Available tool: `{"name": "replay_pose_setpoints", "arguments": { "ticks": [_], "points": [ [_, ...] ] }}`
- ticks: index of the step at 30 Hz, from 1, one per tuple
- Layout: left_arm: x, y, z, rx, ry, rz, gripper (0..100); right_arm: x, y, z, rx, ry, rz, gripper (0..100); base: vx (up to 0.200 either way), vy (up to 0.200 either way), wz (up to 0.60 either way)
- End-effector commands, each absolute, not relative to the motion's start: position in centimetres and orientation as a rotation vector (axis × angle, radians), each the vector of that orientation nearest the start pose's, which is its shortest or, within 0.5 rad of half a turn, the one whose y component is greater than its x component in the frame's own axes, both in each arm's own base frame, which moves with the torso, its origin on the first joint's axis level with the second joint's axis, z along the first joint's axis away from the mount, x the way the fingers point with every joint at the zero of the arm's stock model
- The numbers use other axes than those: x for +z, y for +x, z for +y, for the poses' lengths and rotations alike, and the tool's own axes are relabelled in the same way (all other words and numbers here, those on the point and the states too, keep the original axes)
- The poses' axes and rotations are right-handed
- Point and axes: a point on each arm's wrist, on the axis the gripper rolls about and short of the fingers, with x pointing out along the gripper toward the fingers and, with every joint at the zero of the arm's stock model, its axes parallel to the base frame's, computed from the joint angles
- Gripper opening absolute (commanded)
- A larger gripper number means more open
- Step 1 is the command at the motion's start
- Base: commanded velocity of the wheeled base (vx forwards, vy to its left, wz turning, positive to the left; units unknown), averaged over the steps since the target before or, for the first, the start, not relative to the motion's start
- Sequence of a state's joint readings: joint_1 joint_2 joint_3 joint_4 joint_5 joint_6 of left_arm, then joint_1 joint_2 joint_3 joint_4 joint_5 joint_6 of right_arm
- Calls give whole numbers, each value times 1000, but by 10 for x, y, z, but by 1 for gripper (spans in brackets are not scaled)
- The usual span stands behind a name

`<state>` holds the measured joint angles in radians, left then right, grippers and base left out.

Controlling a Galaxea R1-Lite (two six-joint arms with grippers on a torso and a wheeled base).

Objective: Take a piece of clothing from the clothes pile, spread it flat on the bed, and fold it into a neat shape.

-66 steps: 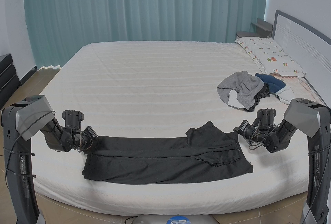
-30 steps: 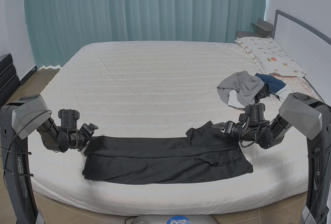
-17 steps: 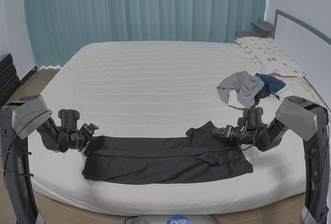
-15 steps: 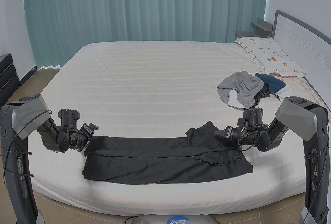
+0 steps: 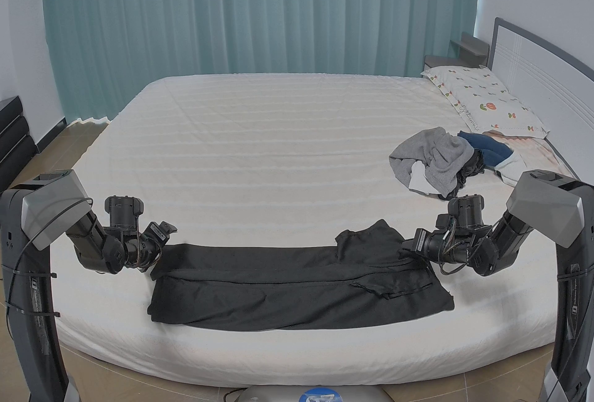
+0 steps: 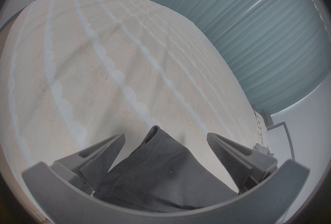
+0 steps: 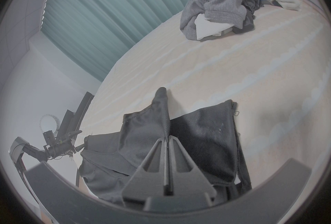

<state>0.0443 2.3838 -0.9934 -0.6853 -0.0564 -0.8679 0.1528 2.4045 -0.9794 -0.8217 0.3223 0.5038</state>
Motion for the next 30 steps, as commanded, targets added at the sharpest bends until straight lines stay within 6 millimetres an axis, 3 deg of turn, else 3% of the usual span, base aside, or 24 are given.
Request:
{"name": "replay_pose_setpoints", "arguments": {
  "ticks": [1, 14, 22, 23, 30],
  "points": [
    [-19, 401, 17, 297, -866, 665, 100, -8, 384, 62, 317, 543, 704, 0, 0, 0, 0],
    [-19, 401, 17, 297, -866, 667, 100, -29, 352, 54, 359, 518, 735, 0, 0, 0, 0],
    [-19, 401, 17, 297, -866, 667, 100, -34, 354, 54, 361, 501, 729, 0, 0, 0, 0],
    [-19, 401, 17, 297, -865, 667, 100, -32, 358, 53, 357, 500, 712, 100, 0, 0, 0],
    [-19, 401, 17, 297, -865, 667, 100, -15, 354, 54, 341, 537, 684, 100, 0, 0, 0]
  ]
}}
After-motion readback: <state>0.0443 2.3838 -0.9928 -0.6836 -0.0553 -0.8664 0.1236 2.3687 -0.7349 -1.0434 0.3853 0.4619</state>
